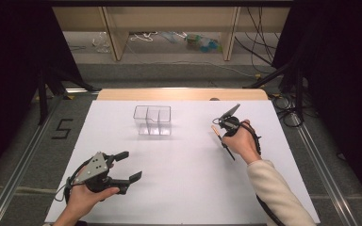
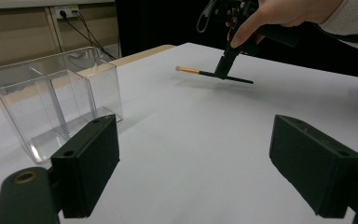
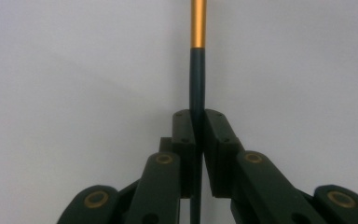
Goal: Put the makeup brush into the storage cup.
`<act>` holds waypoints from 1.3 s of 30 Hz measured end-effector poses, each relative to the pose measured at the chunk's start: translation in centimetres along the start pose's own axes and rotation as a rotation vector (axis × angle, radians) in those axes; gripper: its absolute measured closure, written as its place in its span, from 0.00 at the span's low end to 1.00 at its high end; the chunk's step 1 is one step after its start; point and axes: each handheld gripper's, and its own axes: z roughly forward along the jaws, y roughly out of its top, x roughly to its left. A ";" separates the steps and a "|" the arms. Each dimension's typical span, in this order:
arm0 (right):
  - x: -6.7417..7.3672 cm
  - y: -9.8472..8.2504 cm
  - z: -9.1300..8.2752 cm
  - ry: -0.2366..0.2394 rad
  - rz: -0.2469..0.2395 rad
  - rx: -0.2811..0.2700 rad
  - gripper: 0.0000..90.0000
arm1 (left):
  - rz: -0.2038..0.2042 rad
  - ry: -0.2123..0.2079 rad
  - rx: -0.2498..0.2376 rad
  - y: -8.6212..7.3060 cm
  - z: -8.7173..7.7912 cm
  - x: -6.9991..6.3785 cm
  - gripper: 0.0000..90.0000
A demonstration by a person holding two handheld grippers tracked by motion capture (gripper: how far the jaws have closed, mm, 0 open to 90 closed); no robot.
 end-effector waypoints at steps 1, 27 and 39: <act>0.0 0.0 0.0 0.000 0.000 0.000 0.93 | -0.003 0.002 0.000 0.0 0.0 0.0 0.18; 0.5 -1.8 -2.4 0.034 -0.124 -0.450 0.93 | 0.003 0.003 0.000 0.0 0.0 0.0 0.18; 0.5 -2.7 -3.3 0.094 -0.142 -0.530 0.93 | -0.002 0.001 0.003 0.0 0.0 0.0 0.18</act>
